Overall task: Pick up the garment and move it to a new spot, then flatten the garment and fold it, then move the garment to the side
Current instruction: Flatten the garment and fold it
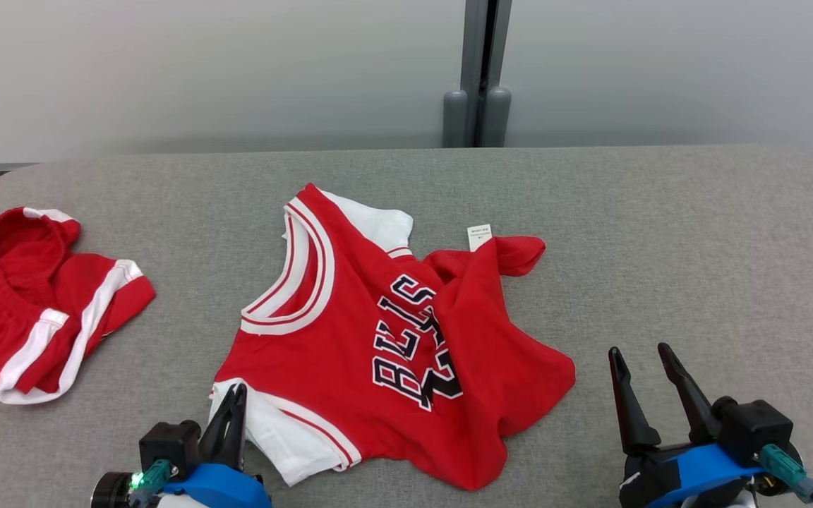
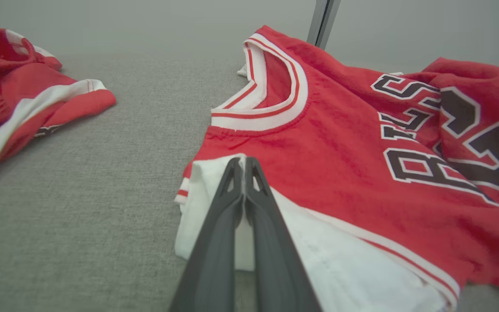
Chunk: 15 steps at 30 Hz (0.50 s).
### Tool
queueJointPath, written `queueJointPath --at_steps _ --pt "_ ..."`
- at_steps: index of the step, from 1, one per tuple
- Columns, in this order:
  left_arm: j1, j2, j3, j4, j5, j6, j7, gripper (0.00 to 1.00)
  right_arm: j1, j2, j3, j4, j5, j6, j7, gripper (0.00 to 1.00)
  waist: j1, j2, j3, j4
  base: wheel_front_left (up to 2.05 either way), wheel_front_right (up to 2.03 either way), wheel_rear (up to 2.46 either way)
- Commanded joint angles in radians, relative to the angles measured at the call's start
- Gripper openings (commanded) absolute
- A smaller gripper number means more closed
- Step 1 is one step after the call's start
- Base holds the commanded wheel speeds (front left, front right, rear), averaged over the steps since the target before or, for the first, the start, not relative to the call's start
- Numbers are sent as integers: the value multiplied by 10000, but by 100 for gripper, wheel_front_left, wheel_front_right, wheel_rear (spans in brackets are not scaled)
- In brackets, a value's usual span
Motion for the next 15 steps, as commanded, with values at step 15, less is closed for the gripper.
queueJointPath --at_steps 15 --pt "2760 -218 595 -1977 -67 142 -30 0 443 -18 -133 86 114 1 -5 100 0 -1 -395 616 0 0 0"
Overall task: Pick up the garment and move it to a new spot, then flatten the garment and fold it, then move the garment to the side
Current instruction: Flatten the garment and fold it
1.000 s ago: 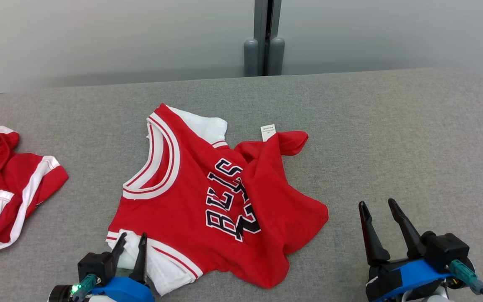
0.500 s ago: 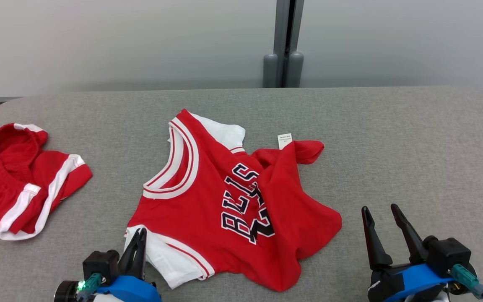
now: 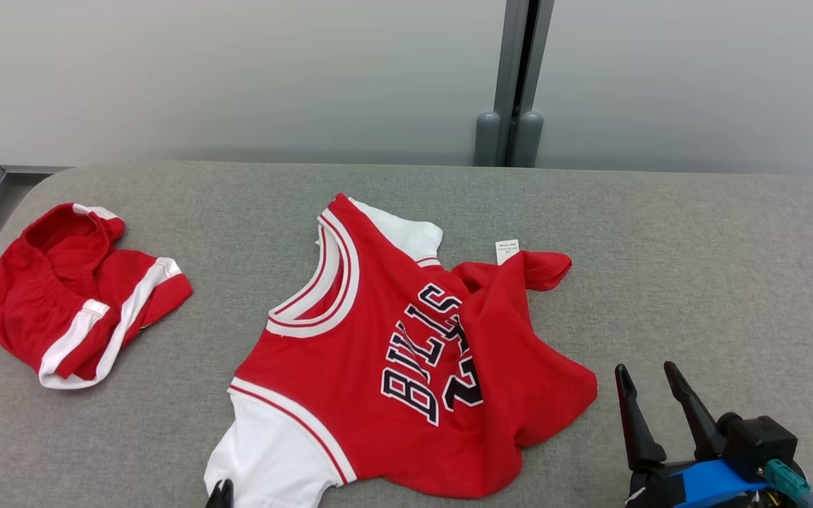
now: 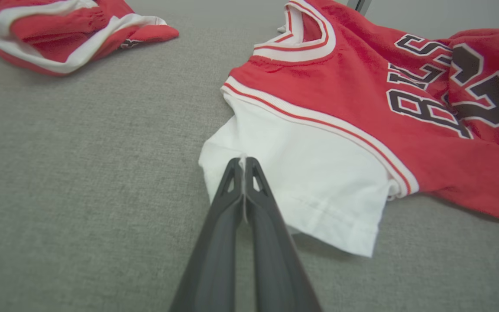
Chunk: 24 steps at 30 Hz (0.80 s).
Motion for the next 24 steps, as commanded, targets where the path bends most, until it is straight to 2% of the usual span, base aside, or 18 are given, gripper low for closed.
queueJointPath --at_steps 1,5,6,7,8,12,24 --pt "143 -34 88 -56 -48 50 -30 0 128 -17 -26 14 42 1 -5 100 1 0 -7 62 0 0 0" --pt "587 -65 229 199 -121 137 -32 0 171 -20 -8 76 65 1 -5 100 1 0 -38 136 0 0 0" --pt "553 -49 294 166 -112 169 -30 18 166 -19 6 81 68 1 -5 100 1 0 -46 141 0 0 0" --pt "571 -34 355 138 -109 175 -30 85 163 -19 18 92 64 1 -5 100 1 0 -60 147 0 0 0" --pt "571 -12 447 61 -104 213 -30 100 164 -20 29 109 68 1 -5 100 1 0 -73 150 0 0 0" --pt "510 11 873 -675 80 297 -32 100 194 -20 30 151 25 1 -5 100 1 0 -152 92 0 0 0" --pt "-126 -103 1150 -2491 644 -22 -30 100 258 -20 -171 223 -153 1 -5 100 1 0 -302 -256 0 0 0"
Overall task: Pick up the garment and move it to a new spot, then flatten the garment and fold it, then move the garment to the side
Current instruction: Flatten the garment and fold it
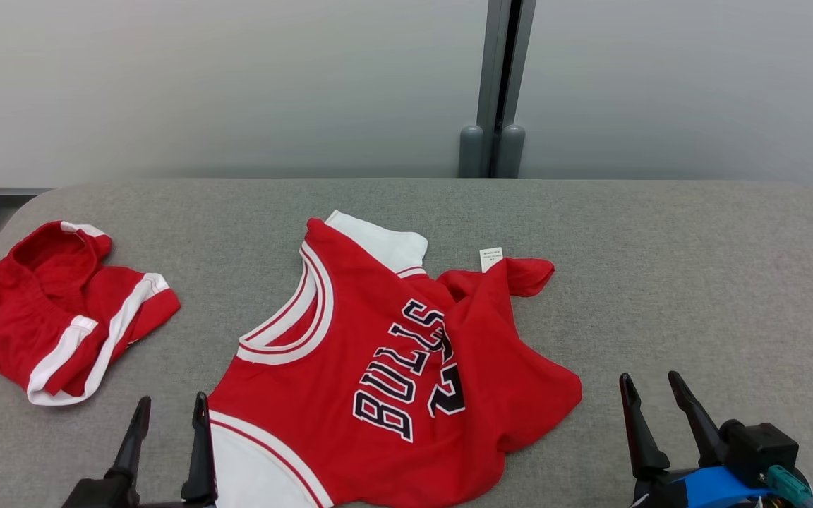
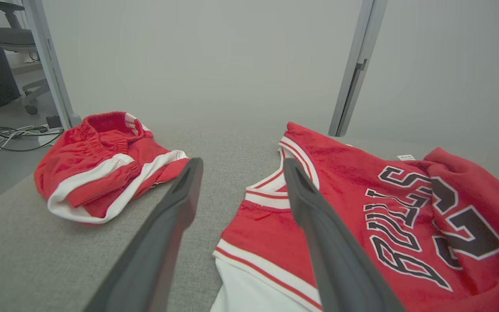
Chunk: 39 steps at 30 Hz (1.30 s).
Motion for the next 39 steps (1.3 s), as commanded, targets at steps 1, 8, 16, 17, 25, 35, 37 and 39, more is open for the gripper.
queueJointPath --at_steps 1,8,16,17,25,35,37,39 --pt "-184 7 68 -60 28 -44 -30 100 135 -20 -23 2 -69 1 -5 100 0 0 -17 -45 0 0 0" --pt "-704 -21 279 -155 450 -81 -30 100 109 -20 -88 100 -122 1 -5 100 0 0 -12 -363 0 0 0" --pt "-1101 -54 300 197 663 -123 -30 100 171 -19 -152 139 -166 1 -5 100 0 0 41 -593 0 0 0" --pt "-1131 -57 312 217 655 -128 -30 100 183 -20 -171 145 -176 1 -5 100 0 0 43 -602 0 0 0" --pt "-1196 -105 230 292 631 -149 -30 100 -400 -20 194 447 -364 1 -5 100 0 0 106 -403 0 0 0" --pt "-1383 -147 66 341 591 -155 -30 100 -2042 -23 1055 2526 -637 1 -5 100 0 0 416 101 0 0 0" --pt "-1450 -149 -7 363 576 -155 -30 100 -2264 -27 1136 3181 -725 1 -5 100 0 0 484 214 0 0 0" --pt "-1534 -150 -69 391 566 -156 -30 100 -2467 -27 1157 3761 -730 1 -5 100 0 0 563 321 0 0 0"
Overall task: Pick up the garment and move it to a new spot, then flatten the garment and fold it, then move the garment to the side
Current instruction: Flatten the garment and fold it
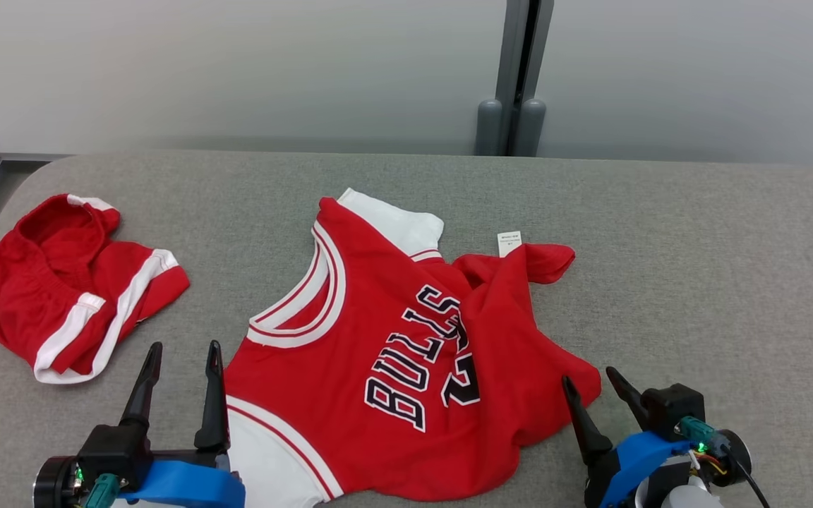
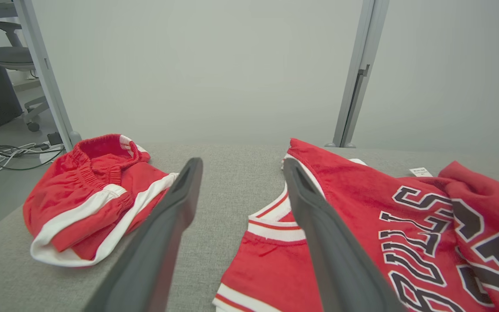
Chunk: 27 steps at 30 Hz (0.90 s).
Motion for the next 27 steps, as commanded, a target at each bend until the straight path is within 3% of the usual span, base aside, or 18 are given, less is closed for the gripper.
queueJointPath --at_steps 1,10,11,12,19,27 --pt "-217 1 -14 15 -8 -76 -30 100 -203 -31 -21 277 -16 1 -5 100 -1 0 101 104 0 0 0" --pt "-334 8 -175 89 -116 -78 -30 100 -776 -22 371 2108 427 1 5 100 -1 0 272 333 0 0 0" --pt "-335 13 -177 105 -124 -78 -30 100 -804 -20 498 2175 551 3 6 43 -1 0 262 333 0 0 0" --pt "-330 17 -163 112 -136 -78 -30 100 -839 -20 606 2225 662 3 8 0 -1 0 249 323 0 0 0" --pt "-105 -7 -156 173 -213 -77 -30 100 -605 -58 657 1643 1179 1 -5 0 -1 0 13 14 0 0 0" --pt "102 -38 -127 223 -290 -48 -30 100 693 -684 23 -726 1270 1 -5 0 -1 0 -222 -485 0 0 0"
